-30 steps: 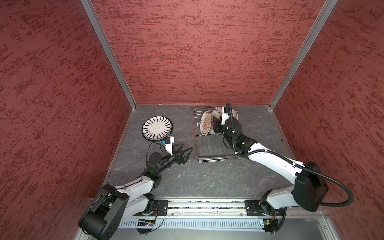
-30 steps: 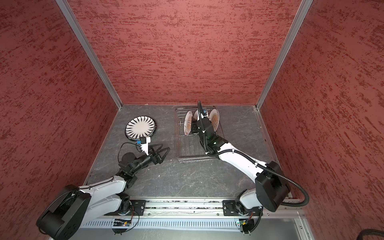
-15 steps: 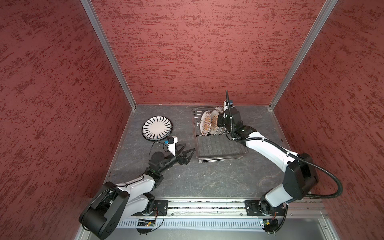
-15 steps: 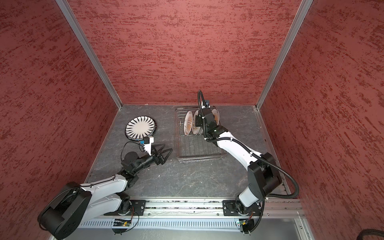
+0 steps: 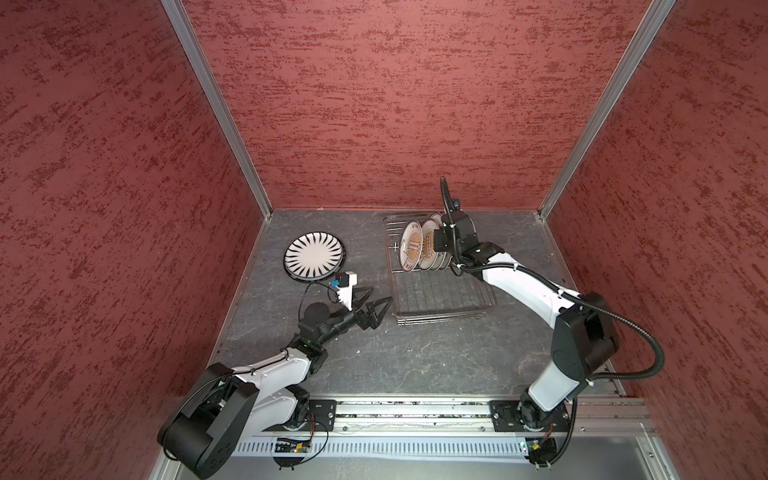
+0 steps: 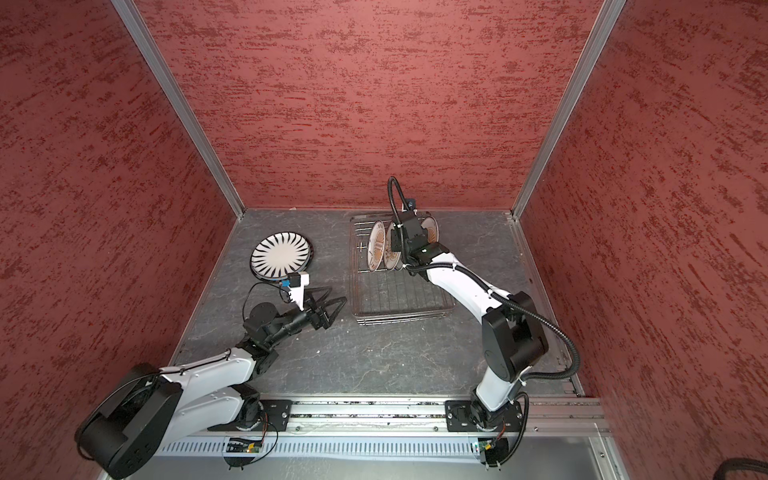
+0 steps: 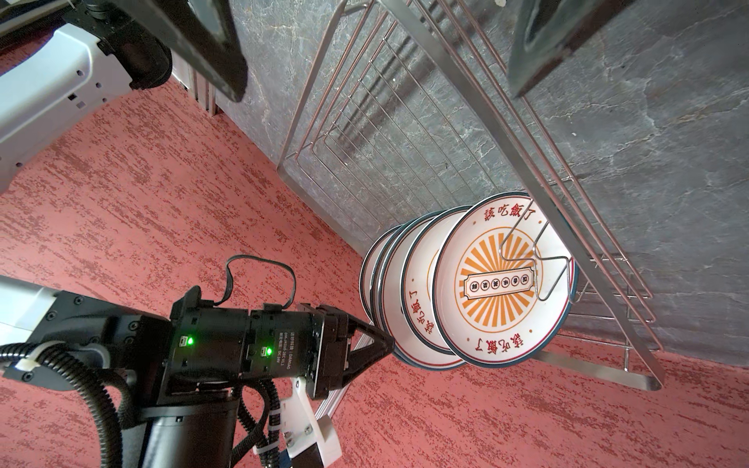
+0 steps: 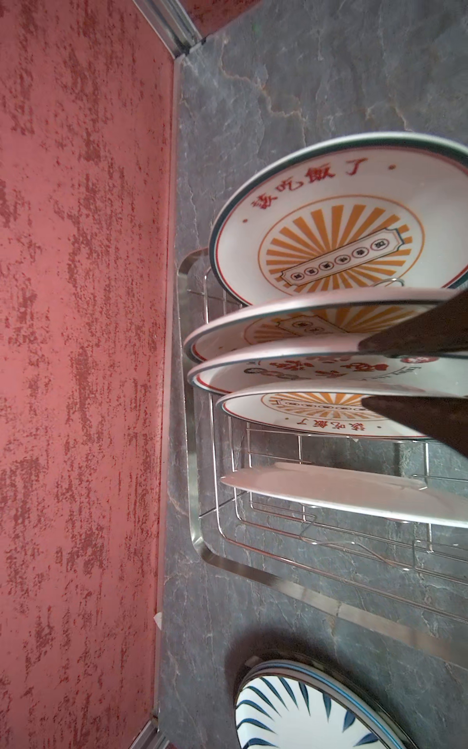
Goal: Unload the plates from the dish rack
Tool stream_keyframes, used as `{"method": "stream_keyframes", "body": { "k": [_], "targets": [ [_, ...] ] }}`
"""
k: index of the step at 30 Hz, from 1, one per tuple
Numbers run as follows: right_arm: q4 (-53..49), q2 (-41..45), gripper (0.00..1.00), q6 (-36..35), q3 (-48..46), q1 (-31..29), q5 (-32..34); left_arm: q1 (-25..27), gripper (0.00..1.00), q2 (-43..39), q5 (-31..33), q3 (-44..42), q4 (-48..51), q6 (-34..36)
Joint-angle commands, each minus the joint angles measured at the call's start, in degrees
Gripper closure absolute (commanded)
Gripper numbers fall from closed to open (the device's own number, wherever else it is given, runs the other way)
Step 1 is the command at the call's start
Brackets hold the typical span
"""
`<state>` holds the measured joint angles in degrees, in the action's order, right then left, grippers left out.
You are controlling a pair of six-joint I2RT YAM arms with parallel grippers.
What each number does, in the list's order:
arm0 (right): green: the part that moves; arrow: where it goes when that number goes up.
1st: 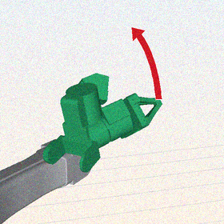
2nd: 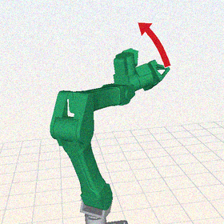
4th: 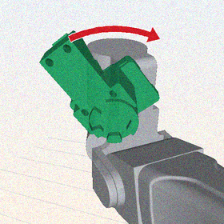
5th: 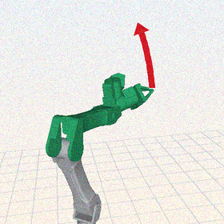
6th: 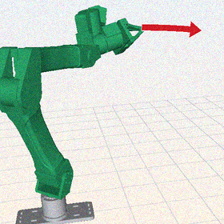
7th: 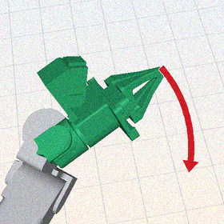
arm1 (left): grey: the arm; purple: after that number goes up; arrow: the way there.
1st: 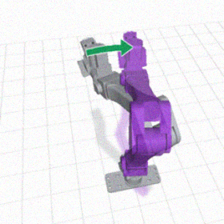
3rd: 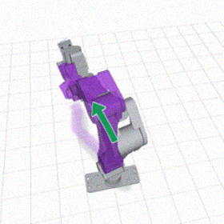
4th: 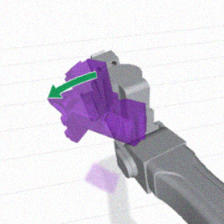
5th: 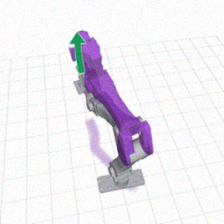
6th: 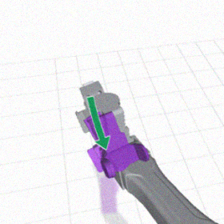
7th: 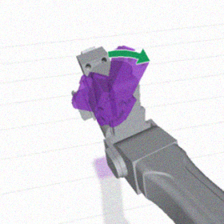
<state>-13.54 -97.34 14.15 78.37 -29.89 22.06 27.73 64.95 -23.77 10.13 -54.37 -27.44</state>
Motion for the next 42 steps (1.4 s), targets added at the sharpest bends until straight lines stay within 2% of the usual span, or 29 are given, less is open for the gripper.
{"method": "stream_keyframes", "body": {
  "k": [1,8,11,15,20,30,34,42],
  "targets": [
    [-2.8,-1.9,0.81,0.2,2.2,0.2,3.6,0.4,0.01,0.1,0.9,1.1,0.6,1.5],
    [-2.9,-1.7,0.82,0.0,2.4,-0.4,6.2,0.4,0.01,-0.7,1.7,0.9,1.1,1.9],
    [-3.7,-2.8,0.83,-0.2,3.1,-0.8,9.5,0.5,0.00,-0.8,1.9,0.9,1.2,1.7],
    [-4.3,-4.8,0.83,0.0,4.1,-0.9,9.8,0.5,0.01,-0.5,2.7,0.9,1.1,1.0],
    [-5.3,-7.3,0.88,0.4,6.2,-1.4,11.4,0.6,0.00,0.0,2.5,0.9,0.6,0.9],
    [-8.0,-10.6,0.81,0.4,9.5,-2.2,17.7,0.7,0.01,-1.8,3.3,0.4,1.6,1.1],
    [-8.3,-10.8,0.78,0.4,9.4,-2.3,18.0,0.7,0.01,-1.7,3.5,0.5,1.6,1.0],
    [-7.5,-11.3,0.88,-1.5,10.3,-3.3,21.0,0.7,0.01,-1.3,3.6,-0.1,-0.1,0.9]
  ]
}}
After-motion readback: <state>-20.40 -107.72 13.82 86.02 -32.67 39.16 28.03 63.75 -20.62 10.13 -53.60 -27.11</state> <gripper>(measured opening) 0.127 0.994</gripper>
